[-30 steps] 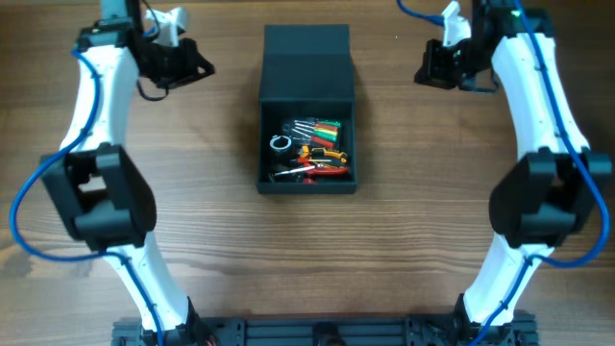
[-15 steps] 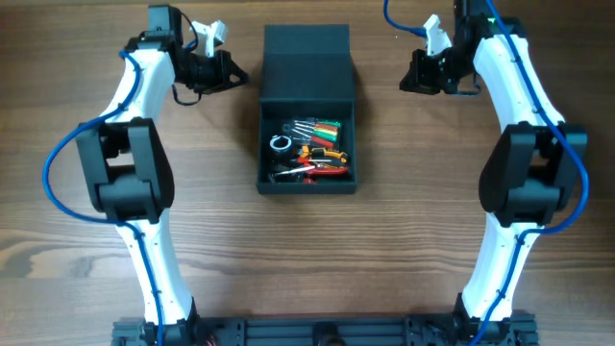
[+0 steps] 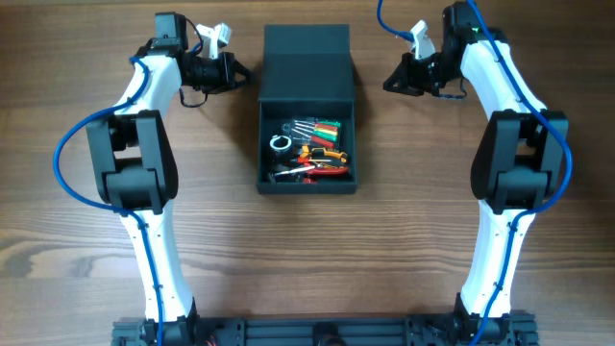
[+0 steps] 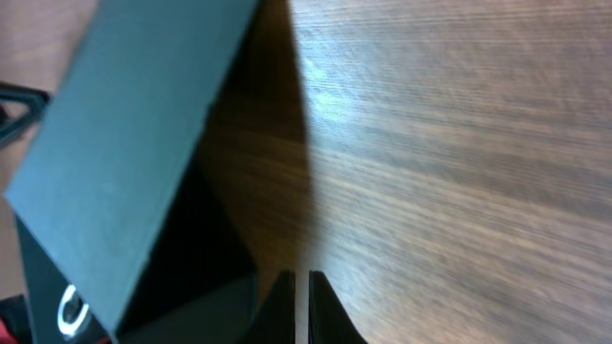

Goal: Pack container

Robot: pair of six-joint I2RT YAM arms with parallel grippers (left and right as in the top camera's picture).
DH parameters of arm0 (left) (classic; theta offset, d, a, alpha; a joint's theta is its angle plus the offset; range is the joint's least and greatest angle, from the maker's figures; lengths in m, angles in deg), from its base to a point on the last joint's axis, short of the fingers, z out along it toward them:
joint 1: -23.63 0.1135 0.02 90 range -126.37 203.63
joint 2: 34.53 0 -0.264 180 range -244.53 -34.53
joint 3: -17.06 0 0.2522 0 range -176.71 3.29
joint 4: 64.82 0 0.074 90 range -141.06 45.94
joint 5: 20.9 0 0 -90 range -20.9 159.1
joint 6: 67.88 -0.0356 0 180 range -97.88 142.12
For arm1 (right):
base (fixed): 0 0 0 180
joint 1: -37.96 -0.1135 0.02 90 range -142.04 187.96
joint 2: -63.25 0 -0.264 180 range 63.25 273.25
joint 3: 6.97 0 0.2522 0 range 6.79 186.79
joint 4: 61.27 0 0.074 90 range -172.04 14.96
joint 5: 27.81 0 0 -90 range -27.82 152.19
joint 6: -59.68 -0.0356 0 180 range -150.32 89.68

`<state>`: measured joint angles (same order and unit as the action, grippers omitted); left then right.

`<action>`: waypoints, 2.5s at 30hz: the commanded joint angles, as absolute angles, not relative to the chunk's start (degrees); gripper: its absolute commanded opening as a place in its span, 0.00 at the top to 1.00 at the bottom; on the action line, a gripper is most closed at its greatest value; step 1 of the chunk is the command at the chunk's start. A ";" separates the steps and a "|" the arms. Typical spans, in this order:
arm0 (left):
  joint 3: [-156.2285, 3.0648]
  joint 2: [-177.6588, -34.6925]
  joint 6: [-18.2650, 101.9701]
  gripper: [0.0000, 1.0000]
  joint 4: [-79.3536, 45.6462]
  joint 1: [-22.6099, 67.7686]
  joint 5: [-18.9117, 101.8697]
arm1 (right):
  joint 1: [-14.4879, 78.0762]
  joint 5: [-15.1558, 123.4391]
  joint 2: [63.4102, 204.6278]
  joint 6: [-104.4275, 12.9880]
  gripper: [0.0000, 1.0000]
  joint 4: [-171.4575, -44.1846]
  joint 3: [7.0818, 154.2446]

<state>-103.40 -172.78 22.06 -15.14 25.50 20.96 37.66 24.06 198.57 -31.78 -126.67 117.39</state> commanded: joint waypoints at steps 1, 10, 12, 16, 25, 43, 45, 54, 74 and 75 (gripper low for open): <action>-103.33 -174.86 23.07 0.92 -15.38 25.50 18.77 | 36.85 19.68 199.99 -32.91 0.94 -125.08 117.02; -103.33 -175.04 23.07 0.92 -15.33 25.45 18.77 | 34.32 19.27 203.43 -33.55 0.94 -123.55 117.02; -103.33 -175.04 23.07 0.92 -15.33 25.37 18.77 | 33.88 18.66 203.71 -33.52 0.95 -123.24 117.02; -103.33 -175.06 23.04 0.92 -15.38 25.04 18.77 | 33.29 18.59 203.73 -33.61 0.95 -122.17 117.02; -103.33 -175.08 23.07 0.92 -16.30 23.38 18.86 | 33.23 17.96 203.73 -33.39 0.95 -122.15 117.02; -103.33 -175.06 24.60 0.93 -16.62 22.72 18.92 | 32.85 11.05 203.73 -30.27 0.96 -121.60 117.02; -103.33 -175.06 25.47 0.93 -16.69 22.74 18.94 | 32.85 10.53 203.73 -29.87 0.96 -121.60 117.02; -103.33 -175.06 25.60 0.93 -17.06 22.77 17.94 | 32.85 7.75 203.71 -27.82 0.96 -121.47 117.02; -103.36 -172.68 25.60 0.96 -17.11 22.77 15.10 | 32.88 5.41 203.58 -23.38 0.96 -126.24 122.49; -103.36 -172.35 25.60 0.96 -17.11 22.77 15.10 | 32.88 5.56 203.60 -22.86 0.96 -127.09 123.08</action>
<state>-103.40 -173.62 25.47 -16.82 23.25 17.48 33.49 8.60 203.29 -25.66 -125.73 119.93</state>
